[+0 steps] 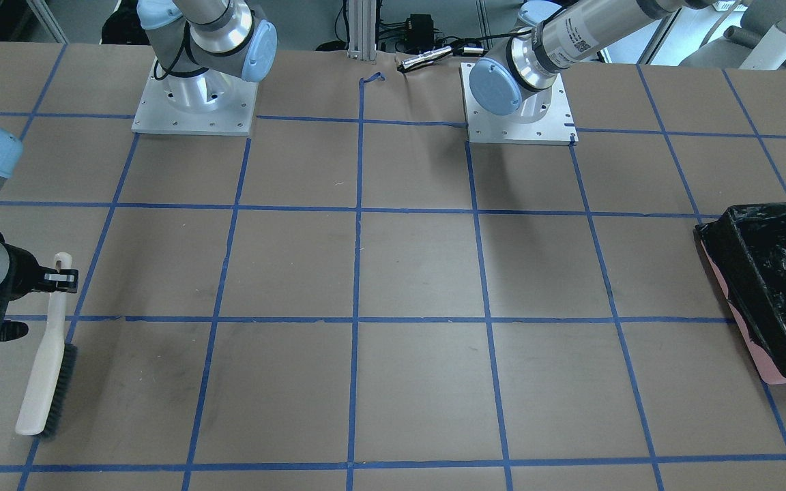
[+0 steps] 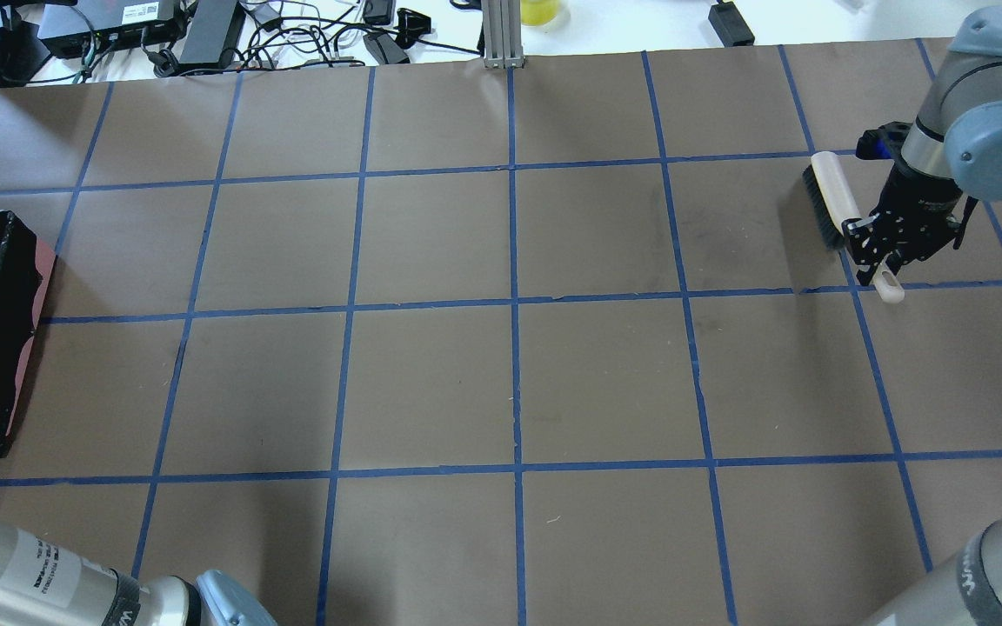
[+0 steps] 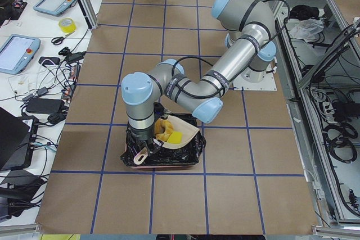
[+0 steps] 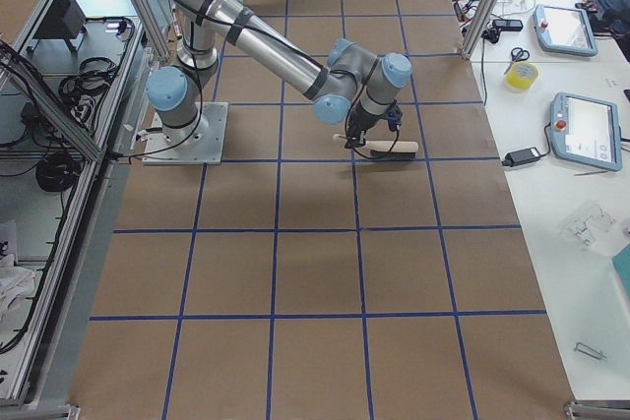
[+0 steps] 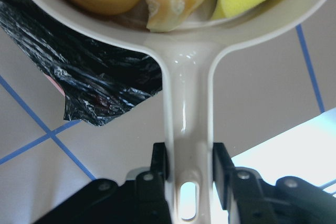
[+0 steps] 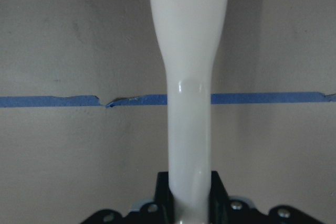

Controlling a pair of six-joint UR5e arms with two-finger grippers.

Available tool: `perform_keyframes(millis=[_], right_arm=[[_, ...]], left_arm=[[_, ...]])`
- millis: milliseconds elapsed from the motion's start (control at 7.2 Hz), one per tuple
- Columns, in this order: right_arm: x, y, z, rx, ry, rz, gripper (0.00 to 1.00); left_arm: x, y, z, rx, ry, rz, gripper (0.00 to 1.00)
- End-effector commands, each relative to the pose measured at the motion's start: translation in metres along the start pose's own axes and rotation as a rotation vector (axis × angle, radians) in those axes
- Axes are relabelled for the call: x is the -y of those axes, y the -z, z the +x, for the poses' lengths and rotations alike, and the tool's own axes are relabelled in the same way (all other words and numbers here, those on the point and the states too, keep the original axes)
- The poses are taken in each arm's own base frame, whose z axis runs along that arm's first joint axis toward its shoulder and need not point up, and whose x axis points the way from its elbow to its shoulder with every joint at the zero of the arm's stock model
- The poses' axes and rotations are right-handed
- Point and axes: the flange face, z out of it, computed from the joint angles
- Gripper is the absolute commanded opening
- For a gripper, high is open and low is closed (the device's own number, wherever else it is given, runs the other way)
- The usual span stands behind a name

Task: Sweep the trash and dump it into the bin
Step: 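Tilt the dustpan over the black bin with the left gripper to dump trash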

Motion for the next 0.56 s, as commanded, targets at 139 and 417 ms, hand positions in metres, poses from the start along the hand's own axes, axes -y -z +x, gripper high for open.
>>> perform_keyframes(millis=[139,417], right_arm=[[-0.0009,-0.0083,-0.0013,0.005,0.002,-0.016,0.05],[-0.0023,-0.0118,0.0002,-0.014,0.003,-0.03,0.15]], left_arm=[[-0.0048,0.0079,-0.0079,0.041,-0.094,-0.088,0.0],[-0.0093,0.004,-0.0112,0.039,-0.153,-0.132,0.0]])
